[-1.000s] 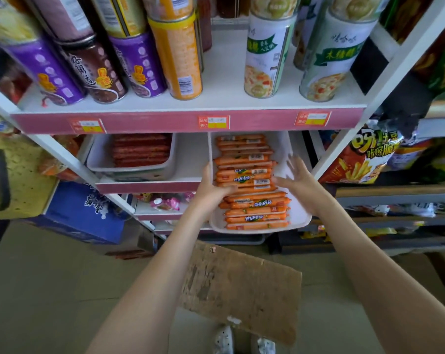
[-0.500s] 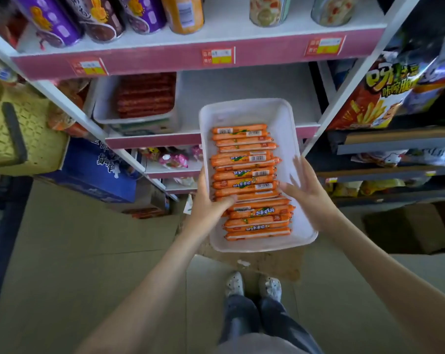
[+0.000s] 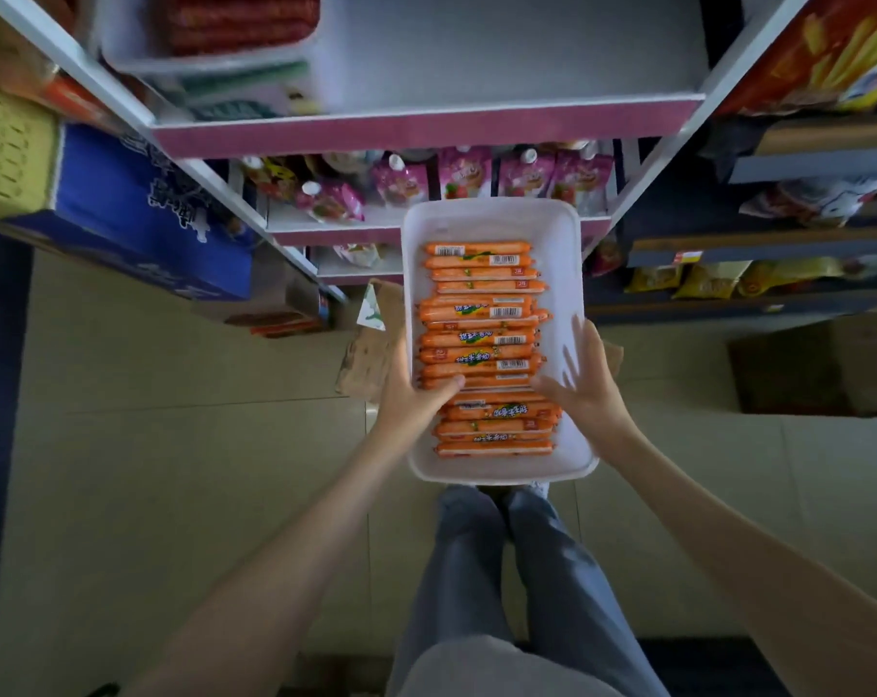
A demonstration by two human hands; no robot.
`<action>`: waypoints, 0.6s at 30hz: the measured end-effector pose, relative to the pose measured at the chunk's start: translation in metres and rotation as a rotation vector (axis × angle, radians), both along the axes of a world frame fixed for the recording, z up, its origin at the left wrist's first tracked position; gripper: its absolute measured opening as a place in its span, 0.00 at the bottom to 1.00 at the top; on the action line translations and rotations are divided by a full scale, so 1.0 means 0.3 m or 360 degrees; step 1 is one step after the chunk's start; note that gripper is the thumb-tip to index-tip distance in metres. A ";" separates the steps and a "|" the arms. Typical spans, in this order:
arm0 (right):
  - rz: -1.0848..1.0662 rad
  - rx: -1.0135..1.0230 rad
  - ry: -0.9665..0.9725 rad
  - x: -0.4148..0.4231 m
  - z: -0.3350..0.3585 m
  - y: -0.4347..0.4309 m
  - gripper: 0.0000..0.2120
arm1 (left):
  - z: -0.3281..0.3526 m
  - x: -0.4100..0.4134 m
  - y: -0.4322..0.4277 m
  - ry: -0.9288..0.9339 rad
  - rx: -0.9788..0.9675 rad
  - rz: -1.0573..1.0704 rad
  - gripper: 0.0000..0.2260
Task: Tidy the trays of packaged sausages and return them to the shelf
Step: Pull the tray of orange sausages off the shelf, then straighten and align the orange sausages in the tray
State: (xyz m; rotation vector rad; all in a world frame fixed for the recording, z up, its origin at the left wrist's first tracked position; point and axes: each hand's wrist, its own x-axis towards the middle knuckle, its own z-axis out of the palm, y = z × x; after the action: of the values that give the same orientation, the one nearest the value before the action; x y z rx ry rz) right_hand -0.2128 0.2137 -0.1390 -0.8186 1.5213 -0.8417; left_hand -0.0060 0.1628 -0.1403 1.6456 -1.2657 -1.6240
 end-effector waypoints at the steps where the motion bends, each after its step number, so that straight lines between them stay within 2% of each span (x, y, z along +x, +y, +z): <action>1: 0.0009 0.0034 0.0022 0.002 -0.044 0.004 0.32 | -0.040 0.000 0.005 0.0006 0.0048 0.0001 0.29; 7: -0.0003 0.0172 0.0123 0.007 -0.327 0.028 0.36 | -0.309 -0.005 0.025 0.0102 0.0267 0.0049 0.27; 12: -0.0052 0.0189 0.0254 -0.007 -0.566 0.046 0.37 | -0.562 -0.011 0.035 0.0178 0.0318 0.0066 0.31; 18: -0.0002 0.0228 0.0353 -0.034 -0.685 0.048 0.41 | -0.704 -0.035 0.059 0.0090 0.0325 0.0047 0.33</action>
State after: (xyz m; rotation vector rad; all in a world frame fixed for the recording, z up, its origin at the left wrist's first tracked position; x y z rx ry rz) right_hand -0.2231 0.2280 -0.3446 -0.8256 1.7553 -0.6505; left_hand -0.0166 0.1806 -0.3514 1.7146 -1.0725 -1.8190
